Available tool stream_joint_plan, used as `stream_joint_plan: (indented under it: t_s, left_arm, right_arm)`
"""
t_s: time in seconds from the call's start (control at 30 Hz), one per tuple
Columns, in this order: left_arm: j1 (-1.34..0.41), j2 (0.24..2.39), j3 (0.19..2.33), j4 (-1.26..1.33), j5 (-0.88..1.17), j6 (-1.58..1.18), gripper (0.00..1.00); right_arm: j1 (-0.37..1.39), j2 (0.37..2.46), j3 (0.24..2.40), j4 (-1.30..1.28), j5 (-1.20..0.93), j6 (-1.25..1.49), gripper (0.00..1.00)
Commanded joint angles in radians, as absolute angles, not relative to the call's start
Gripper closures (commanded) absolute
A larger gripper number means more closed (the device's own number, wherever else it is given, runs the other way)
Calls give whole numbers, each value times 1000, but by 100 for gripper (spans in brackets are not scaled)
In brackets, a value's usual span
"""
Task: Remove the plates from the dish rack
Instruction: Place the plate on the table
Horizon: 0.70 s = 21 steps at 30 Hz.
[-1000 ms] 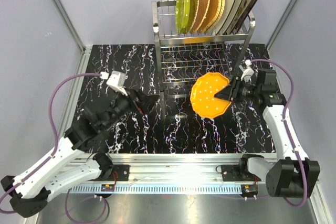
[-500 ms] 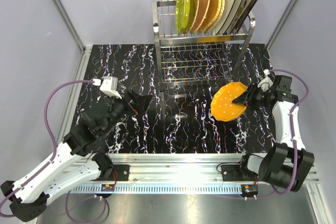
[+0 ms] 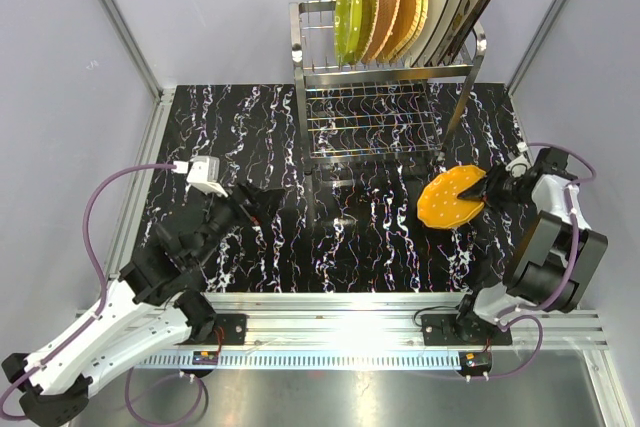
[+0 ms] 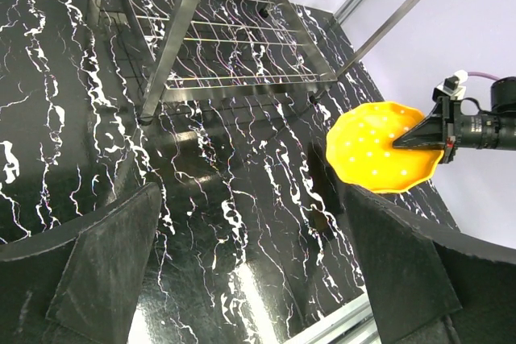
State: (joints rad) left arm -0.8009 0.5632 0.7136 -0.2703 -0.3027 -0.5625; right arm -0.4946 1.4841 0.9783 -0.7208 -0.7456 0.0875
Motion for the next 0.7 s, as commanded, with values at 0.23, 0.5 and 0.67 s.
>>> stream_joint_plan:
  t_s: [0.23, 0.5, 0.67]
  left_arm:
    - [-795, 522, 670, -218, -344, -609, 1]
    - [-795, 489, 649, -216, -345, -623, 1]
    - [-795, 488, 641, -203, -341, -621, 1]
  right_arm:
    - [-492, 1591, 1042, -578, -831, 43, 89]
    - [-500, 1657, 1045, -592, -790, -27, 70]
    - [-508, 1672, 1031, -586, -755, -66, 54]
